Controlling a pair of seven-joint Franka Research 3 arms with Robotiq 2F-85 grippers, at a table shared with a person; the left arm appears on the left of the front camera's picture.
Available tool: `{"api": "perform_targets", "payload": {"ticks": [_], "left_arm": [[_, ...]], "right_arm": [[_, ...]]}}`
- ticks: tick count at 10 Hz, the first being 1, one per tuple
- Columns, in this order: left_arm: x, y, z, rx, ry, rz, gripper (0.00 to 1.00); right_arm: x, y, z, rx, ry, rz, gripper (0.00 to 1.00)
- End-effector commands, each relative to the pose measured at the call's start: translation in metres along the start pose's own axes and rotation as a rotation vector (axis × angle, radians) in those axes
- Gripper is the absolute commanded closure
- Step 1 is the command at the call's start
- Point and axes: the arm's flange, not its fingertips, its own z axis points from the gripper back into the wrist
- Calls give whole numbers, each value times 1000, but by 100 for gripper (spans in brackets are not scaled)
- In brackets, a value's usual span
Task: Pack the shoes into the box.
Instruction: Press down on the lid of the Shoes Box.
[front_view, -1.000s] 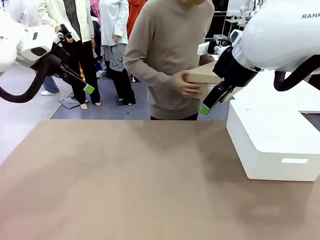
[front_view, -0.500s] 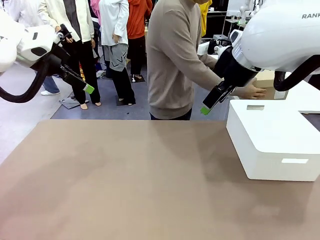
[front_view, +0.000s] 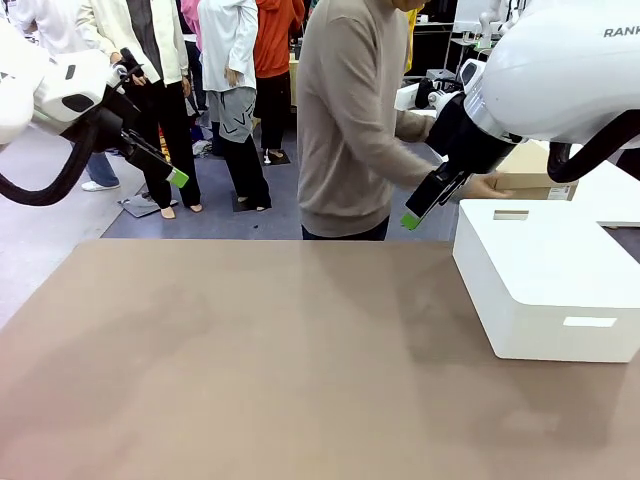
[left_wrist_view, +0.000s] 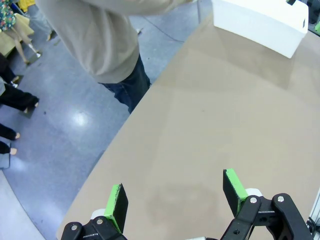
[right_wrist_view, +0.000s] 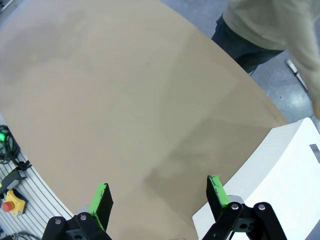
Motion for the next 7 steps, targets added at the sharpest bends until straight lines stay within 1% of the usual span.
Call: {"api": "perform_targets", "payload": {"ticks": [1,7], "left_arm": [[-1,0,1,12,6,8,0],[-1,0,1,12,6,8,0]], "right_arm": [[5,-2,2,6,3,1,0],[5,-2,2,6,3,1,0]]}}
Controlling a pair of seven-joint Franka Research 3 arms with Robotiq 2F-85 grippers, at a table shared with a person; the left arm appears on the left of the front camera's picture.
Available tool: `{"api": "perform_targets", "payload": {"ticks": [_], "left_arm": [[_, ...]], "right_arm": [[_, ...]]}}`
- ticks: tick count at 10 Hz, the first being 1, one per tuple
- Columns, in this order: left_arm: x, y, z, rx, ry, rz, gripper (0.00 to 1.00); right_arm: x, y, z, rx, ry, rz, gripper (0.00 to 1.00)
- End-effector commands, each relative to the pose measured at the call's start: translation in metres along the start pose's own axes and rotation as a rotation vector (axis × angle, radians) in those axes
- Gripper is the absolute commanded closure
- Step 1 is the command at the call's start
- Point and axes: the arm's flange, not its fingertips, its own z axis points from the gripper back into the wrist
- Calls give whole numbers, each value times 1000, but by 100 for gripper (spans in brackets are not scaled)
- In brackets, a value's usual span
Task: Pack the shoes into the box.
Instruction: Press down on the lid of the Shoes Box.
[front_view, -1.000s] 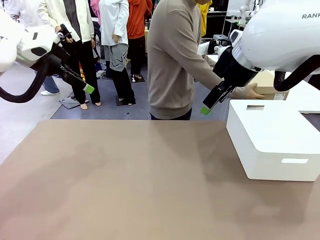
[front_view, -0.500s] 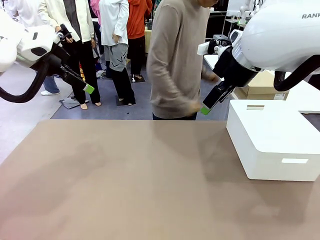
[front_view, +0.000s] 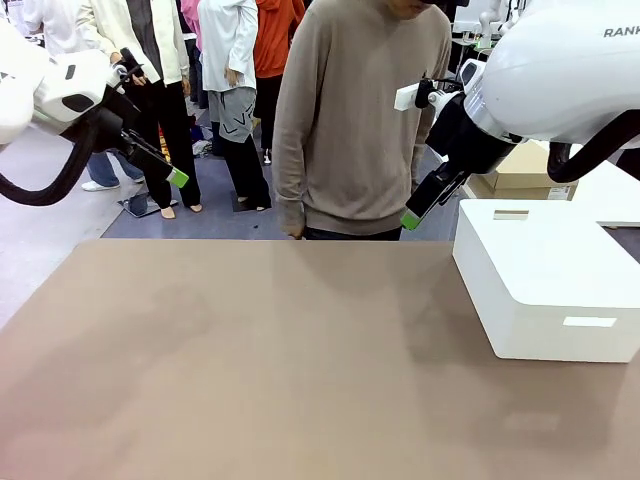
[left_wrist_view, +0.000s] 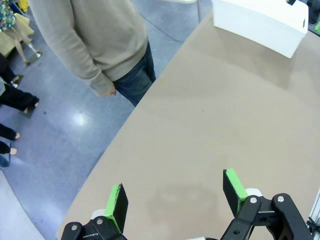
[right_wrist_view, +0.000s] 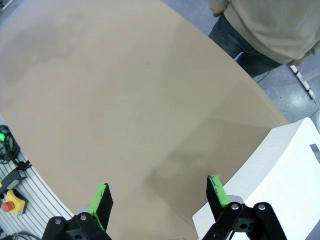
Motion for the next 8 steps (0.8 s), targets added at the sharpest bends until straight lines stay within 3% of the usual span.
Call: {"api": "perform_targets", "payload": {"ticks": [1,8], "left_arm": [[-1,0,1,12,6,8,0],[-1,0,1,12,6,8,0]], "right_arm": [[5,-2,2,6,3,1,0],[5,-2,2,6,3,1,0]]}}
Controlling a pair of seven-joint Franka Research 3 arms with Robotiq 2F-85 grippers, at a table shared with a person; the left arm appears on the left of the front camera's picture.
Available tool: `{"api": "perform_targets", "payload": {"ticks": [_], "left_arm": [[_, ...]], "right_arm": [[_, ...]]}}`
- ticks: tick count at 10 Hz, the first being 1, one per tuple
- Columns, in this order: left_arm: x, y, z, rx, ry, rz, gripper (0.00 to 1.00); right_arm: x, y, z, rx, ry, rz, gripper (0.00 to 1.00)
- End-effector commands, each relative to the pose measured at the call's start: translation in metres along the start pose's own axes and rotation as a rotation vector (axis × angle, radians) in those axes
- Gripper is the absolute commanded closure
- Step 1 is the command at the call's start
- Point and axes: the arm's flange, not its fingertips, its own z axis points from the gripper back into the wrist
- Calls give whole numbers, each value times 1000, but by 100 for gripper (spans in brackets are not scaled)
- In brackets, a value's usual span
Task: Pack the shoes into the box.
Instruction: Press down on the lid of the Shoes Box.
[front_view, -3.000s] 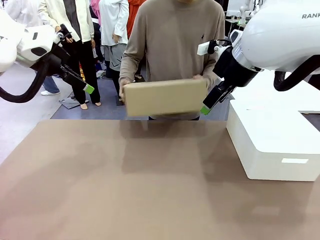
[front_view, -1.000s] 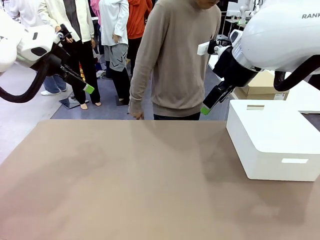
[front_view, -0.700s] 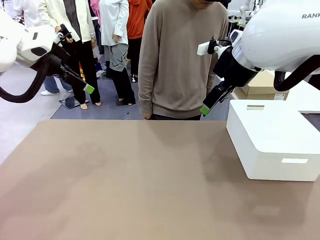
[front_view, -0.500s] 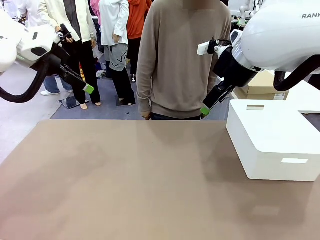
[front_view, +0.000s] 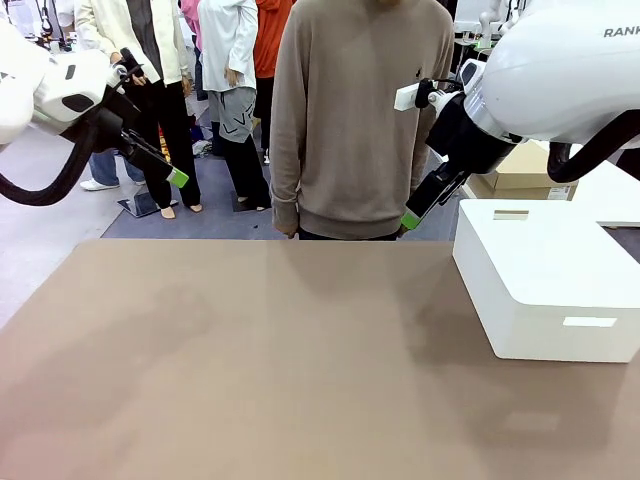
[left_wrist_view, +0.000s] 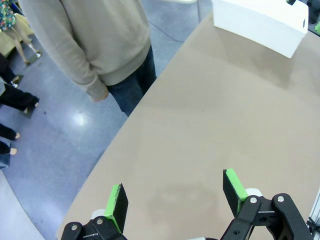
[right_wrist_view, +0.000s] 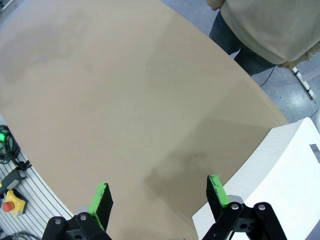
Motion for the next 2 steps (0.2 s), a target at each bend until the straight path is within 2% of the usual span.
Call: {"api": "perform_targets", "payload": {"ticks": [1,2], "left_arm": [[-1,0,1,12,6,8,0],[-1,0,1,12,6,8,0]], "right_arm": [[5,-2,2,6,3,1,0],[5,-2,2,6,3,1,0]]}}
